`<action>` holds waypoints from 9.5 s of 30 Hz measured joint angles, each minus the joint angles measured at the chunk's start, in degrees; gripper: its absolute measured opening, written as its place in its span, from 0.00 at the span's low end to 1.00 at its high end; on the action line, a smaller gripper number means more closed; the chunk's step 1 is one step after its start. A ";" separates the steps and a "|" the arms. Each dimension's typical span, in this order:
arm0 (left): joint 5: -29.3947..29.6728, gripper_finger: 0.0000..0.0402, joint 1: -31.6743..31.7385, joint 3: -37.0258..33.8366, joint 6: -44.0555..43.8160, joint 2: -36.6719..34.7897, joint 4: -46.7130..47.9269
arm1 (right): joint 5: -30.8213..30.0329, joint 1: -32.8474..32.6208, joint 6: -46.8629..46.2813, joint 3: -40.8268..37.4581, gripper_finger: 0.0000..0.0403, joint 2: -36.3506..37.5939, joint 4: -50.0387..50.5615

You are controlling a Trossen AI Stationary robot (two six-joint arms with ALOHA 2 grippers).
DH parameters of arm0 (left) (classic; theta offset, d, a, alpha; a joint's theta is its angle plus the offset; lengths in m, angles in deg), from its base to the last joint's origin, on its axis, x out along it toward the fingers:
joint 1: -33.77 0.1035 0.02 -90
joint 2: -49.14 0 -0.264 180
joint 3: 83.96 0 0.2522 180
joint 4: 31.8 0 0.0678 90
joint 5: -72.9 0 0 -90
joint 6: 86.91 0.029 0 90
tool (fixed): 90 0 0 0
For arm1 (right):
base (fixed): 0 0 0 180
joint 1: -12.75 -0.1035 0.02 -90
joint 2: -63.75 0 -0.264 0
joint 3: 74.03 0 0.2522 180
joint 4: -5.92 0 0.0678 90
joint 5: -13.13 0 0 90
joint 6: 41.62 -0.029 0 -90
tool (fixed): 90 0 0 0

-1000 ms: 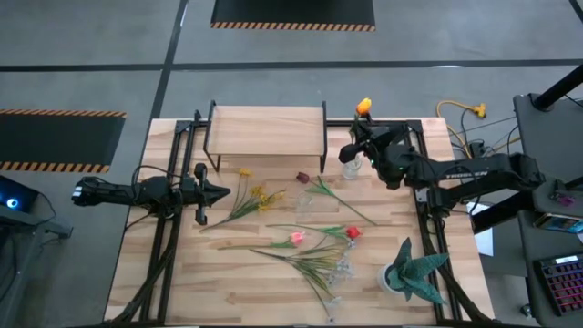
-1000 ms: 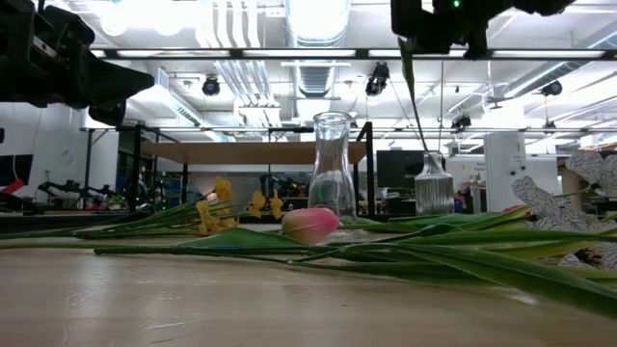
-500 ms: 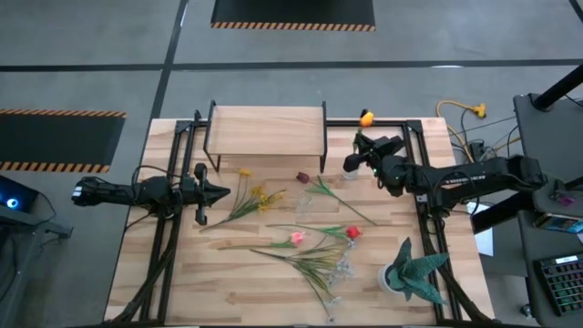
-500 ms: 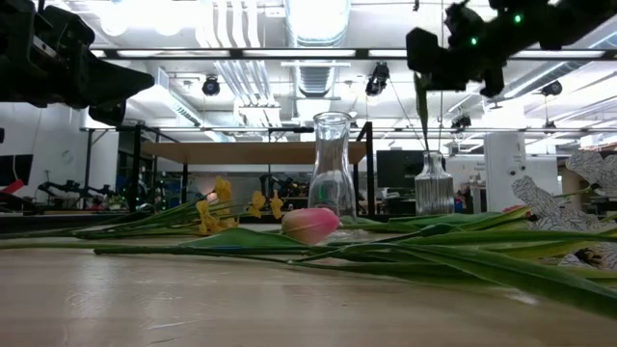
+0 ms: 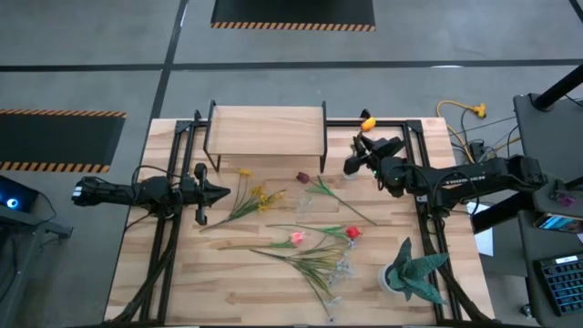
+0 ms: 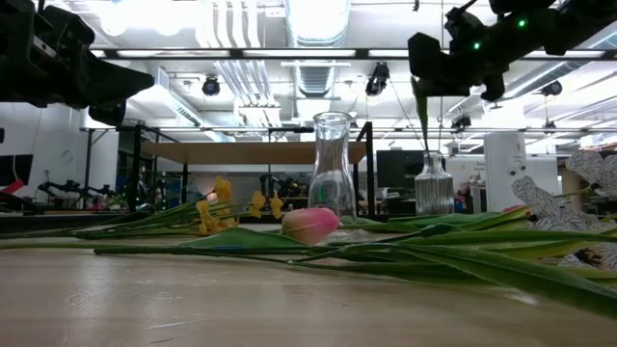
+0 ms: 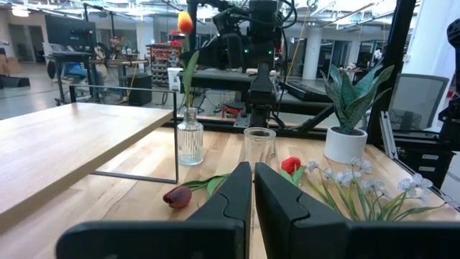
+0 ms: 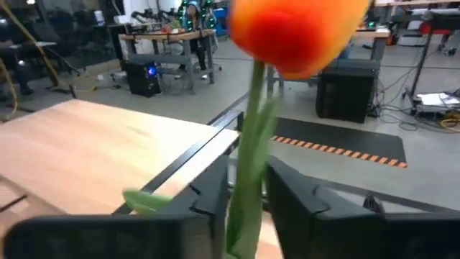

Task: Pick and place flowers into a vace then onto a shelf
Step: Put the yellow tulip into the top transparent vase, then put the dark red tulip into the top transparent vase

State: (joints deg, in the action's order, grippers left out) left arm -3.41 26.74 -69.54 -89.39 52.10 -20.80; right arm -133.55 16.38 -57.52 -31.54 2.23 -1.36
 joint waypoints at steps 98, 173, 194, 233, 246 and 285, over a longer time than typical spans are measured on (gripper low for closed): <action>-0.02 0.01 0.00 0.00 0.00 0.00 -0.02 | 36.06 -4.10 -16.50 10.54 0.55 -33.19 34.32; 0.00 0.01 -0.02 0.00 0.00 0.02 -0.02 | 2.57 -6.88 24.96 -11.21 0.02 -2.23 -50.11; 0.00 0.01 -0.01 0.00 0.01 0.02 -0.02 | 7.21 4.19 26.18 -9.97 0.02 -11.03 -58.39; 0.00 0.01 -0.02 0.00 0.00 0.01 0.00 | 7.64 7.15 27.89 -10.23 0.02 -17.95 -61.96; 0.01 0.01 -0.01 0.00 0.02 0.00 -0.01 | 7.20 7.15 24.82 -13.88 0.02 -22.35 -62.31; -0.02 0.01 -0.01 0.01 0.02 0.00 0.00 | 10.09 1.81 23.49 -18.67 0.49 -18.70 -61.87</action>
State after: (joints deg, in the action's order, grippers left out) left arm -3.42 26.73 -69.53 -89.37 52.10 -20.80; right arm -123.46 18.20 -34.03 -50.21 -16.46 -63.23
